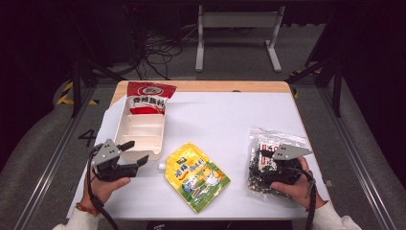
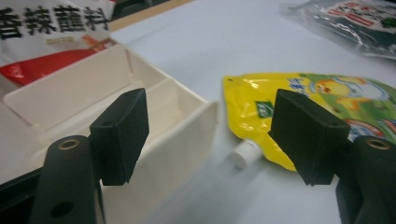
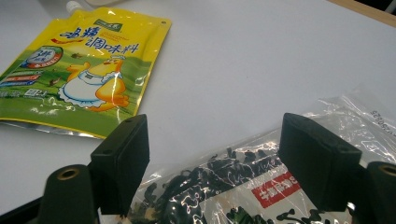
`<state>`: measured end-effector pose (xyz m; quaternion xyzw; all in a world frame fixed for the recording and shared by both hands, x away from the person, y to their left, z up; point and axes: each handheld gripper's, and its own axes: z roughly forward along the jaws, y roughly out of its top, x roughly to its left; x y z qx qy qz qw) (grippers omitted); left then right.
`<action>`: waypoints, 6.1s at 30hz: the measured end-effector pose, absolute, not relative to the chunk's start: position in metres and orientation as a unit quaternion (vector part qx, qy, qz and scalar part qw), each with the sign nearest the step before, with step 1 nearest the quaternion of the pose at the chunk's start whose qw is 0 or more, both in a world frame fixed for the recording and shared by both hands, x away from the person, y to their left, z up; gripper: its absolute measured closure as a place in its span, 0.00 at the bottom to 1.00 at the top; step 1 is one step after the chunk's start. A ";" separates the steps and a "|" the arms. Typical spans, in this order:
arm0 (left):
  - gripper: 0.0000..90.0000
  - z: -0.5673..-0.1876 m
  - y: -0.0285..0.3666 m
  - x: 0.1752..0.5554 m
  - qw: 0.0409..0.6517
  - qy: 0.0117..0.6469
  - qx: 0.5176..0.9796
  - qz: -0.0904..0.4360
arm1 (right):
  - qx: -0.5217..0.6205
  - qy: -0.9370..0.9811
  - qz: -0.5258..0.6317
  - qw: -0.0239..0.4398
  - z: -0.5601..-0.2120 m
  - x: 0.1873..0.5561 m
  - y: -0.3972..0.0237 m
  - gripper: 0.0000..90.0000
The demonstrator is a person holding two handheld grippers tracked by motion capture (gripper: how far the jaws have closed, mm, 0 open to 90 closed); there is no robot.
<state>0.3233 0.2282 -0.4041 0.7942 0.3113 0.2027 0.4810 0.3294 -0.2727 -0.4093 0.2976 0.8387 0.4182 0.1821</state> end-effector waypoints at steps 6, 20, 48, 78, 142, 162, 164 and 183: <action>0.32 -0.425 0.208 0.297 0.471 0.296 0.816 0.157 | 0.288 0.846 0.408 0.187 -0.413 0.327 -0.267 0.27; 0.28 -0.450 0.189 0.293 0.442 0.308 0.839 0.083 | 0.279 0.852 0.405 0.179 -0.417 0.329 -0.257 0.27; 0.24 -0.457 0.169 0.292 0.419 0.284 0.858 0.091 | 0.364 0.816 0.363 0.264 -0.410 0.350 -0.329 0.27; 0.21 -0.454 0.153 0.301 0.421 0.246 0.869 0.087 | 0.519 0.759 0.378 0.104 -0.447 0.357 -0.388 0.08; 0.22 -0.430 0.099 0.329 0.455 0.216 0.863 0.050 | 0.459 0.744 0.472 0.112 -0.433 0.350 -0.370 0.90; 0.21 -0.427 -0.003 0.368 0.457 0.195 0.867 -0.020 | 0.429 0.737 0.505 0.133 -0.427 0.339 -0.375 0.90; 0.21 -0.428 -0.013 0.371 0.454 0.201 0.867 -0.030 | 0.426 0.737 0.508 0.132 -0.426 0.338 -0.375 0.90; 0.20 -0.433 -0.050 0.384 0.474 0.215 0.848 -0.101 | 0.370 0.726 0.559 0.156 -0.415 0.333 -0.364 0.90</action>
